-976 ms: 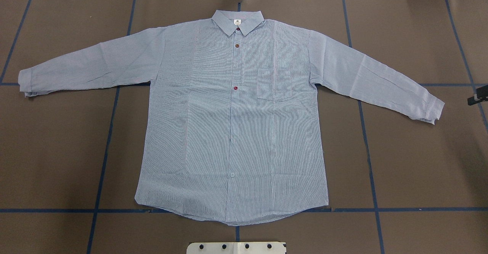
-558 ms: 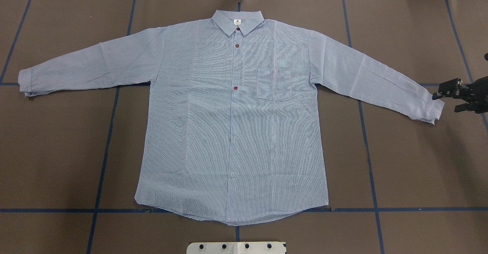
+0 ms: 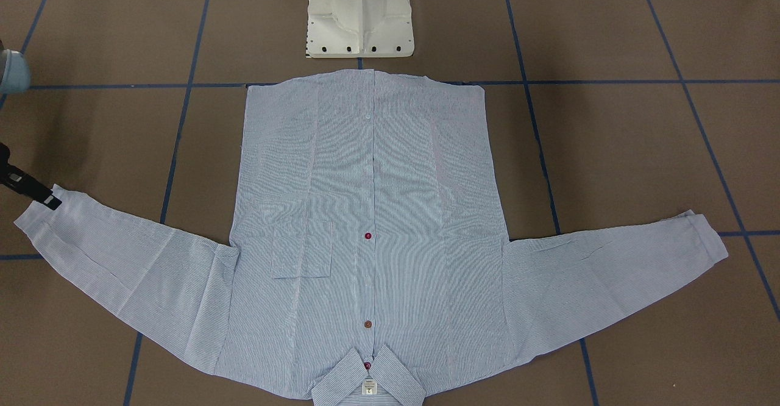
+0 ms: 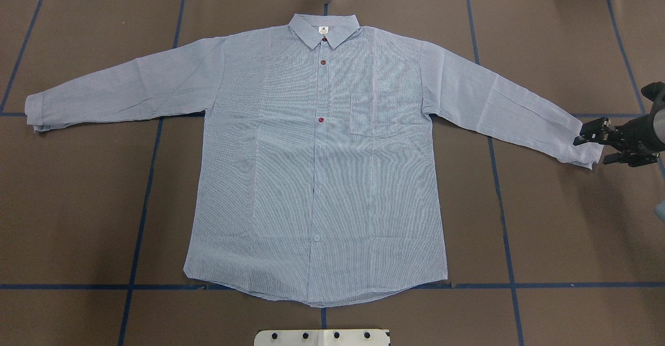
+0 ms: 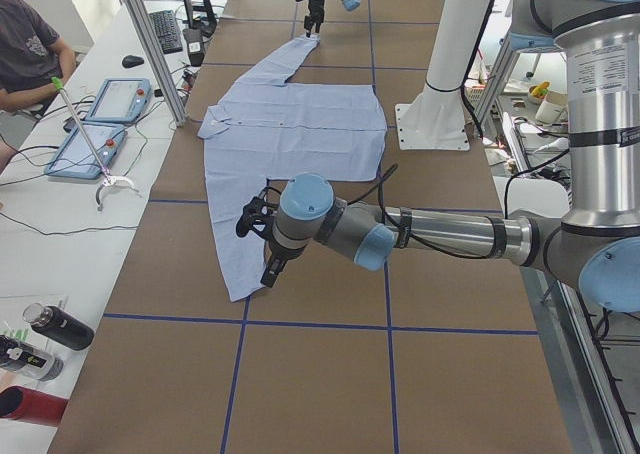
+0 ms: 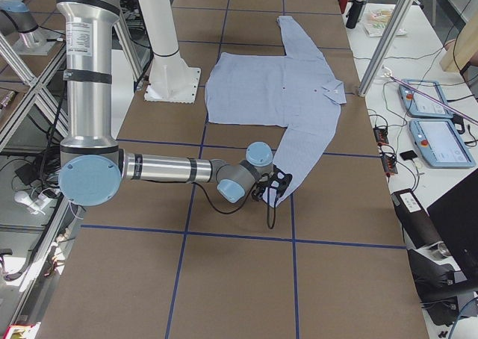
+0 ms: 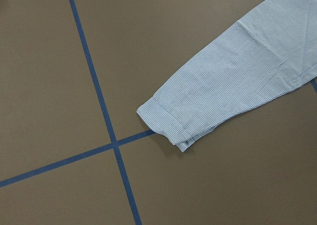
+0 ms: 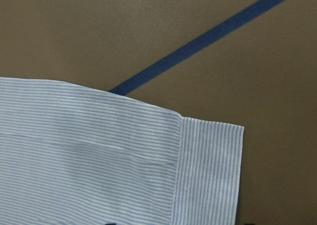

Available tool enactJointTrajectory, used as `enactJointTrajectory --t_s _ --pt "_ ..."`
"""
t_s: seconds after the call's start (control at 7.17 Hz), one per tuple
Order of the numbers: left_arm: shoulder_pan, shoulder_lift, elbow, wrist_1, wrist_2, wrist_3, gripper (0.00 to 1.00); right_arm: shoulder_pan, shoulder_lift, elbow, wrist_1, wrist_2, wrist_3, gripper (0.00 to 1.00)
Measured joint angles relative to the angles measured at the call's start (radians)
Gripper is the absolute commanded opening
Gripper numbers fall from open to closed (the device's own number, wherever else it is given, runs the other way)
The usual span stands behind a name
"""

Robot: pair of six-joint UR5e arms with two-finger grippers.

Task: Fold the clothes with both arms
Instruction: 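Grasp the sleeve cuff nearest the right gripper with the right gripper, then carry the held sleeve across the shirt toward the collar with the right gripper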

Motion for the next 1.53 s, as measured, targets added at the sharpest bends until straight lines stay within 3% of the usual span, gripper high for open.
enactJointTrajectory --t_s 0.14,0.28,0.42,0.56,0.98,1.25,1.39,1.53 --pt "0.000 0.000 -0.001 0.000 0.000 -0.009 1.00 -0.010 -0.003 0.000 0.000 -0.003 0.003 0.74" --pt "0.000 -0.002 -0.002 0.000 -0.001 -0.021 1.00 -0.018 -0.006 0.000 0.001 -0.005 0.006 0.53" --pt "0.000 -0.002 -0.002 0.000 -0.001 -0.029 1.00 -0.023 -0.010 0.000 0.001 -0.006 0.011 0.13" --pt "0.000 -0.003 -0.003 0.000 -0.001 -0.033 1.00 -0.026 -0.013 0.000 0.001 -0.007 0.022 0.00" --pt "0.001 -0.005 -0.003 -0.001 -0.001 -0.051 1.00 -0.027 -0.034 0.036 0.000 -0.005 0.037 0.00" --pt "0.002 -0.006 -0.003 -0.002 -0.001 -0.054 1.00 -0.029 -0.037 0.138 -0.018 -0.008 0.038 0.00" --pt "0.002 -0.006 -0.003 -0.002 -0.001 -0.054 1.00 -0.038 0.042 0.158 -0.079 -0.016 0.039 0.00" --pt "0.002 -0.006 -0.003 -0.002 -0.001 -0.054 1.00 -0.058 0.180 0.164 -0.215 -0.042 0.039 0.00"
